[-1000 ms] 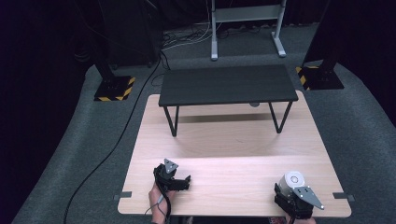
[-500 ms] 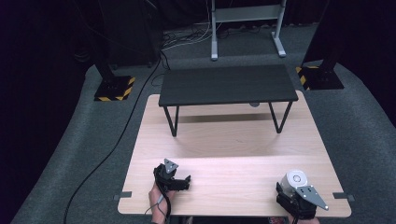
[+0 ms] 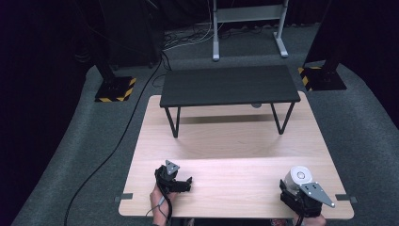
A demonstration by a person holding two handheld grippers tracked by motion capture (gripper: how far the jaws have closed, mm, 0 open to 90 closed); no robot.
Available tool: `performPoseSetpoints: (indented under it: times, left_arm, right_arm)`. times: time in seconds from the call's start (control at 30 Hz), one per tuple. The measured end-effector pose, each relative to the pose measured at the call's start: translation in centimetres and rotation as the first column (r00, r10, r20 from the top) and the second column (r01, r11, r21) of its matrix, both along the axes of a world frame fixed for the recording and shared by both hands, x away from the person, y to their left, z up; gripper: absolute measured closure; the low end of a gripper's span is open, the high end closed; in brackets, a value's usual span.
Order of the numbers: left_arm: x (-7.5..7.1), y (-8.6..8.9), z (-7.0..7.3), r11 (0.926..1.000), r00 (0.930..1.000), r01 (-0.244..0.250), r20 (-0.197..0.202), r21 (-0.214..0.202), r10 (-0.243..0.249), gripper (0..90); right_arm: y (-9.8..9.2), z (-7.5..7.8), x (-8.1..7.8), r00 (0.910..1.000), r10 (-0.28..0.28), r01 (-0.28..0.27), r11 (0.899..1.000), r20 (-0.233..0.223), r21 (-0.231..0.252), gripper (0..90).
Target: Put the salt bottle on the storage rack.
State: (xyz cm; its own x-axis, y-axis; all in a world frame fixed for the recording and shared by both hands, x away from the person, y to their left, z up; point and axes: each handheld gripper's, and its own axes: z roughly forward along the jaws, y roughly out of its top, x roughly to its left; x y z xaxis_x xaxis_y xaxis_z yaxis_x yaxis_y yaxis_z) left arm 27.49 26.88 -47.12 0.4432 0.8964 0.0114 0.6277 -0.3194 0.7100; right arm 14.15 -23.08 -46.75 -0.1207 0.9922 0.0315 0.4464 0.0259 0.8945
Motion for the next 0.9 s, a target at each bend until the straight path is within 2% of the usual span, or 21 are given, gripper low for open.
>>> performPoseSetpoints:
  times: [0.3, 0.9]
  left_arm:
    - [0.0, 0.0, 0.0, 1.0, 1.0, 0.002, 0.0, 0.0, -0.002, 0.3]
    - [0.0, 0.0, 0.0, 1.0, 1.0, 0.005, 0.001, 0.001, -0.005, 0.3]
  right_arm:
    - [-0.1, 1.0, 0.5, 0.9998, 0.013, -0.013, 1.0, 0.015, -0.014, 29.0]
    - [0.0, 3.9, 1.9, 0.9951, 0.061, -0.056, 0.997, 0.077, -0.061, 29.0]
